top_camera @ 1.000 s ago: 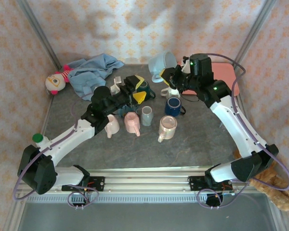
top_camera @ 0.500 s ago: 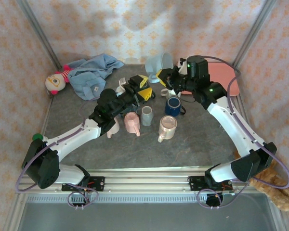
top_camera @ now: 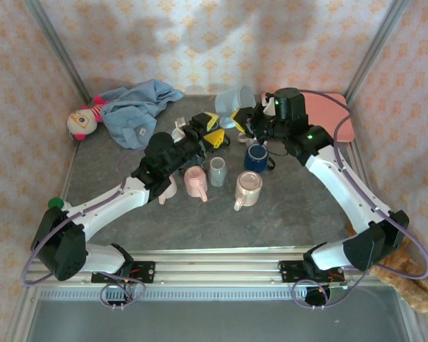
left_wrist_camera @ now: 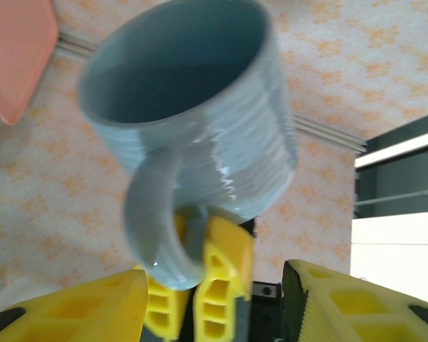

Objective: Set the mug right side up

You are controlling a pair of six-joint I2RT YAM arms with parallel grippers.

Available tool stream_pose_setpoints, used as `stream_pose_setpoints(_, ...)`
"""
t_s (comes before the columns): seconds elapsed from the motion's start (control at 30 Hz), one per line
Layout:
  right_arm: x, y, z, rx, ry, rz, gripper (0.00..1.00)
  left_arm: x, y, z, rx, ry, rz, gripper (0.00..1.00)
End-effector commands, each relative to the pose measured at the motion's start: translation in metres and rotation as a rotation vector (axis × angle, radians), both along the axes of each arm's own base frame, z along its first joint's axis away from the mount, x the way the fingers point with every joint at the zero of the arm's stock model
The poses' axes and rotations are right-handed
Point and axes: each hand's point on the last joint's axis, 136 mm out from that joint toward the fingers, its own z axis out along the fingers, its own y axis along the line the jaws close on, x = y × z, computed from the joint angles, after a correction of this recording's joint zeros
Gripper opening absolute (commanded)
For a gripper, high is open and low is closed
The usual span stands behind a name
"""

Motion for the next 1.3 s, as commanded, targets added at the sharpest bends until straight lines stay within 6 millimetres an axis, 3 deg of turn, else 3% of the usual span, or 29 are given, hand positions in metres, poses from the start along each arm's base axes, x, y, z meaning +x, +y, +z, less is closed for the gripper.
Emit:
stream_pose_setpoints(0.0,-0.01,0.0,0.08,0.121,-0.251,0.014,0.0,-0.013,0.001,-0.009,0.036,0.052,-0.021,0.53)
stream_pose_setpoints(0.13,-0.011,0.001,0.08,0.129,-0.249,0.019,0.0,-0.008,0.0,-0.014,0.011,0.056,-0.012,0.55)
stream_pose_setpoints(0.43,-0.017,0.007,0.077,0.136,-0.24,0.036,0.0,0.007,-0.005,0.012,-0.072,-0.022,0.017,0.56)
stream_pose_setpoints(0.67,-0.022,0.012,0.077,0.151,-0.239,0.048,0.0,0.015,0.0,0.014,-0.1,-0.037,0.063,0.47)
stream_pose_setpoints(0.87,-0.023,0.014,0.069,0.148,-0.217,0.042,0.0,0.018,-0.002,0.032,-0.159,-0.064,0.058,0.39)
stream_pose_setpoints(1.1,-0.017,0.013,0.056,0.131,-0.198,0.019,0.0,0.013,0.002,0.037,-0.162,-0.058,0.06,0.23)
stream_pose_setpoints(1.27,-0.013,0.014,0.05,0.119,-0.192,0.012,0.0,0.013,0.001,0.033,-0.148,-0.048,0.058,0.0)
